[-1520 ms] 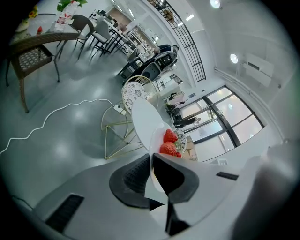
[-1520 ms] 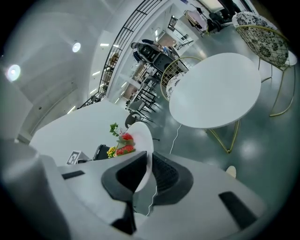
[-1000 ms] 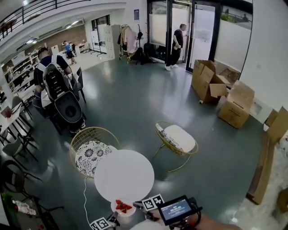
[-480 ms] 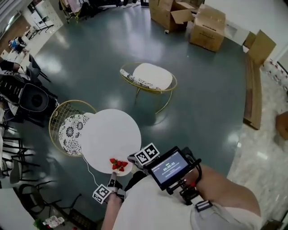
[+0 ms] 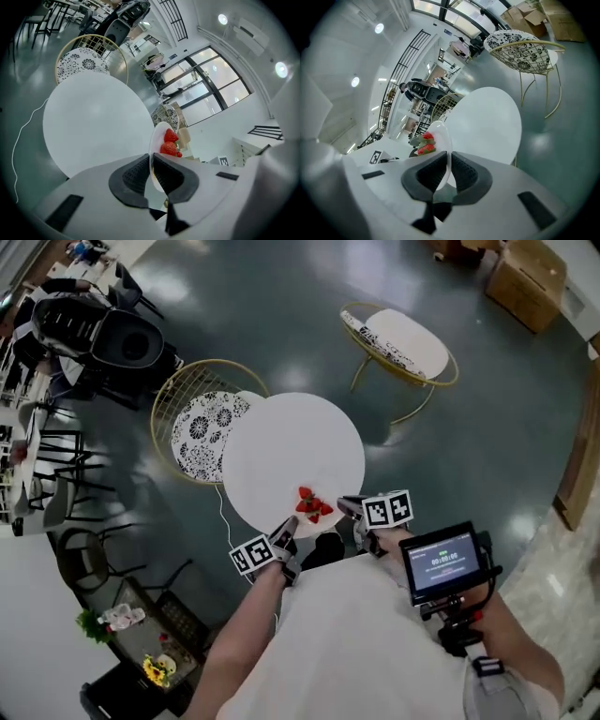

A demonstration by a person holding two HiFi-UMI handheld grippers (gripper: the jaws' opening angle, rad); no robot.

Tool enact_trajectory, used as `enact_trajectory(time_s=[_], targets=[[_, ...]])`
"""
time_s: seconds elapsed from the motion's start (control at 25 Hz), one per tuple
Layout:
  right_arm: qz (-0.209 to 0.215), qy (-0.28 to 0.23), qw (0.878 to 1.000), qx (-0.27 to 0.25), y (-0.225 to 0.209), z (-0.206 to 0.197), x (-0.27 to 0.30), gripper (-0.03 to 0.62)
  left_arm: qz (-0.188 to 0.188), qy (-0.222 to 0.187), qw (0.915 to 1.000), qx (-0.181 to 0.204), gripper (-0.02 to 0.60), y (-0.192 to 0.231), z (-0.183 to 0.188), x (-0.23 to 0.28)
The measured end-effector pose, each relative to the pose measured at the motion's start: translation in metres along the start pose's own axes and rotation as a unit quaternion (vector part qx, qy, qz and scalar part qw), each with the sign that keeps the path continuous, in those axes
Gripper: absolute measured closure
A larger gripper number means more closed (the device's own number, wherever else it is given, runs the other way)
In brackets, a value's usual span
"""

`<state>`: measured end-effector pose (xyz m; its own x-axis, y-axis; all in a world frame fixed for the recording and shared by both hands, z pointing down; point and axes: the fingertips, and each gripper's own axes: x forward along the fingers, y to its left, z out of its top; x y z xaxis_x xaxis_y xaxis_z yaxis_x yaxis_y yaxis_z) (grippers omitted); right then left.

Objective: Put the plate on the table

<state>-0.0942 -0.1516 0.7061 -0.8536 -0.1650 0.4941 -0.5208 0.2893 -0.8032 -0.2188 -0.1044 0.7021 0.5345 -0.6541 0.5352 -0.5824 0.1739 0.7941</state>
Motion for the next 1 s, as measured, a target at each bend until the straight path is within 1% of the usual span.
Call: enact_trajectory(time_s=[0.12, 0.28, 0.48, 0.8, 1.0], targets=[[-0.002, 0.008, 1.0, 0.002, 0.0, 0.004, 0.025, 0.574, 0.011, 0.001, 0.9999, -0.01, 0.565, 0.018, 0.013, -0.003], [-0.019, 0.022, 1.0, 0.002, -0.007, 0.01, 0.041, 0.574, 0.019, 0.009, 0.9995, -0.024, 0.565, 0.034, 0.022, 0.004], [-0.029, 0.038, 0.999, -0.002, -0.017, 0.021, 0.079, 0.574, 0.034, 0.018, 0.999, -0.023, 0.565, 0.063, 0.047, 0.014], [-0.047, 0.059, 0.997, 0.005, -0.024, 0.033, 0.11, 0.574, 0.04, 0.026, 0.9979, -0.045, 0.565, 0.085, 0.067, 0.024], [-0.055, 0.06, 0.997, 0.009, -0.031, 0.044, 0.129, 0.574, 0.045, 0.028, 0.9977, -0.043, 0.565, 0.098, 0.085, 0.033]])
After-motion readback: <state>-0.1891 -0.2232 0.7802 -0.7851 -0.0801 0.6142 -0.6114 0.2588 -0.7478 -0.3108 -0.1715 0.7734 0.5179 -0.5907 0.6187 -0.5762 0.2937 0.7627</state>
